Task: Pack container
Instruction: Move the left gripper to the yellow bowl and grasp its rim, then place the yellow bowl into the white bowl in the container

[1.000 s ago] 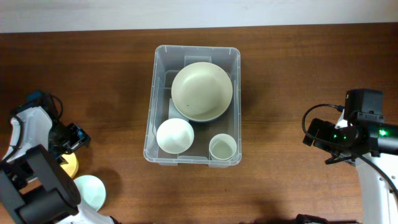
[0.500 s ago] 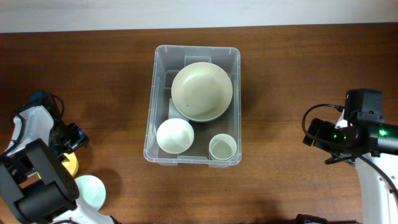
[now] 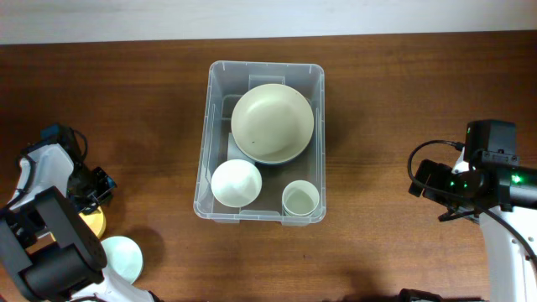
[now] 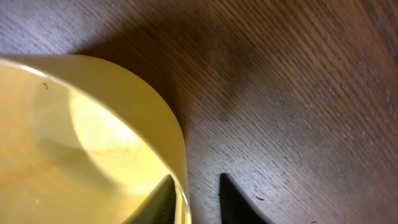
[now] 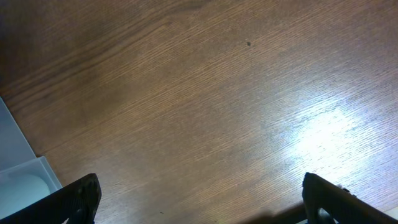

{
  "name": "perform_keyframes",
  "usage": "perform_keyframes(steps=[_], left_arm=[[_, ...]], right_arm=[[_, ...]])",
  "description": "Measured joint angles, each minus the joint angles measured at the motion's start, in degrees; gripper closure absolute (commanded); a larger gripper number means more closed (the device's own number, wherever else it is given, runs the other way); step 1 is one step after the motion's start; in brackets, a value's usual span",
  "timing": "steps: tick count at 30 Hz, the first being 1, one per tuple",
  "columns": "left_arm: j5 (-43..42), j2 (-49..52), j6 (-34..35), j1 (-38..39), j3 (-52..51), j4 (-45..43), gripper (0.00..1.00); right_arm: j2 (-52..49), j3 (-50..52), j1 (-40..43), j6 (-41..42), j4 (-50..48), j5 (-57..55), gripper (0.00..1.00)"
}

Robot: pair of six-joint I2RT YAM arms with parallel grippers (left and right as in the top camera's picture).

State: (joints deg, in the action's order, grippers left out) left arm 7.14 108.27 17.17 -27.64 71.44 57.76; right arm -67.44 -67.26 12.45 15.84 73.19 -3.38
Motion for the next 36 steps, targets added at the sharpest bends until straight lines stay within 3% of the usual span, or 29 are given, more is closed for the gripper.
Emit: perform_keyframes(steps=[5, 16, 21, 26, 29, 36], left_arm=[[0.2, 0.0, -0.2, 0.0, 0.0, 0.0, 0.99], [-1.0, -0.8, -0.2, 0.0, 0.0, 0.2, 0.99], [-4.4, -12.5, -0.7, 2.4, -0.2, 0.9, 0.99], [-8.3, -28.0, -1.7, 11.0, 4.0, 1.2, 1.0], [-9.6, -34.3, -2.1, 20.1, 7.2, 1.0, 0.99], [-10.8, -35.8, -2.7, 45.9, 9.6, -2.1, 0.99]], right_arm=[[0.0, 0.0, 0.0, 0.0, 0.0, 0.0, 0.01], [0.0, 0.0, 0.0, 0.0, 0.0, 0.0, 0.01], [0.0, 0.0, 0.0, 0.0, 0.0, 0.0, 0.01], [0.0, 0.0, 0.0, 0.0, -0.2, 0.0, 0.01], [0.0, 0.0, 0.0, 0.0, -0.2, 0.0, 0.01], [0.0, 0.0, 0.0, 0.0, -0.2, 0.0, 0.01]])
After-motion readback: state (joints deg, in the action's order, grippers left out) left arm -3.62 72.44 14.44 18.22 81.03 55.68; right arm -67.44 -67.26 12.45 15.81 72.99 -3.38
